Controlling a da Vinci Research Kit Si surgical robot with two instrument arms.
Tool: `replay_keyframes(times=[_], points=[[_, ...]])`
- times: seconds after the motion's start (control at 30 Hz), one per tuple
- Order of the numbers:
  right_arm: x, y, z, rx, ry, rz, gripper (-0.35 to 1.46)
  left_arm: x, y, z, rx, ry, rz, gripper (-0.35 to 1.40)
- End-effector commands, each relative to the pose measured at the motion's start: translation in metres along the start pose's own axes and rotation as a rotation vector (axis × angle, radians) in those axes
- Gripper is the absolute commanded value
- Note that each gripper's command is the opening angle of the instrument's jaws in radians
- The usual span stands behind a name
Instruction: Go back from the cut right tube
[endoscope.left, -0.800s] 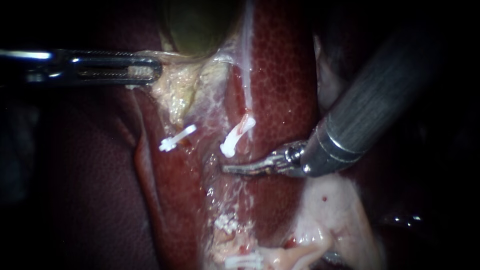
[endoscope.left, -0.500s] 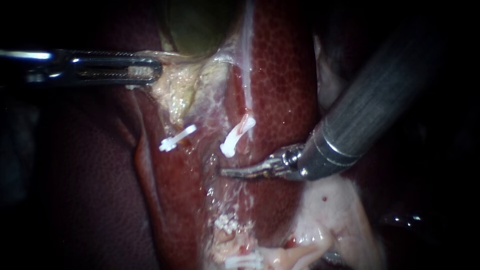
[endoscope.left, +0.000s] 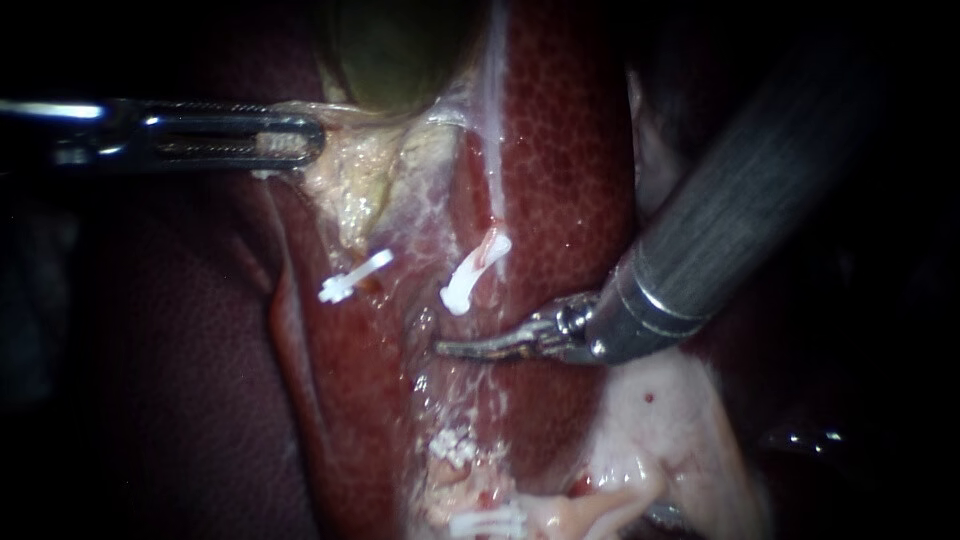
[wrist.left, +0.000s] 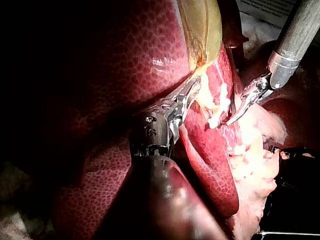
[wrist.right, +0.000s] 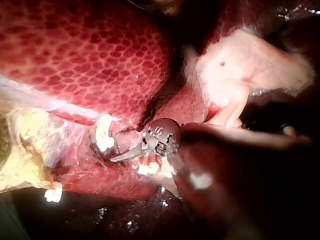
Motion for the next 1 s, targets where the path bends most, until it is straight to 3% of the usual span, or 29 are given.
replay_keyframes(times=[0.03,0.1,0.2,0.37,0.53,0.73,1.0], points=[[-0.0002,0.0,0.0001,-0.002,0.0,-0.041,0.96,0.0,0.0,0.0,0.0,0.0,0.0,-0.13],[-0.0004,0.0,0.0004,-0.002,-0.001,-0.102,1.14,0.0,0.0,0.0,0.0,0.0,0.0,-0.13],[-0.0006,-0.0002,0.0004,0.001,-0.005,-0.169,1.28,0.0,0.0,-0.0001,0.0,0.0,0.0,-0.13],[-0.0009,-0.0007,0.0004,-0.005,0.0,-0.23,1.36,0.0001,0.0,-0.0001,0.0,0.0,0.0,-0.13],[-0.0017,-0.0013,-0.0007,-0.014,0.006,-0.375,1.4,0.0001,0.0,-0.0001,0.0,0.0,0.001,-0.13],[-0.0027,-0.0022,-0.0041,-0.083,0.096,-0.595,1.43,0.0002,0.0002,-0.0001,0.001,0.0,0.001,-0.13],[-0.0008,-0.0054,-0.0097,-0.108,0.175,-0.765,1.43,0.0003,0.0002,-0.0001,0.001,0.0,0.002,-0.13]])
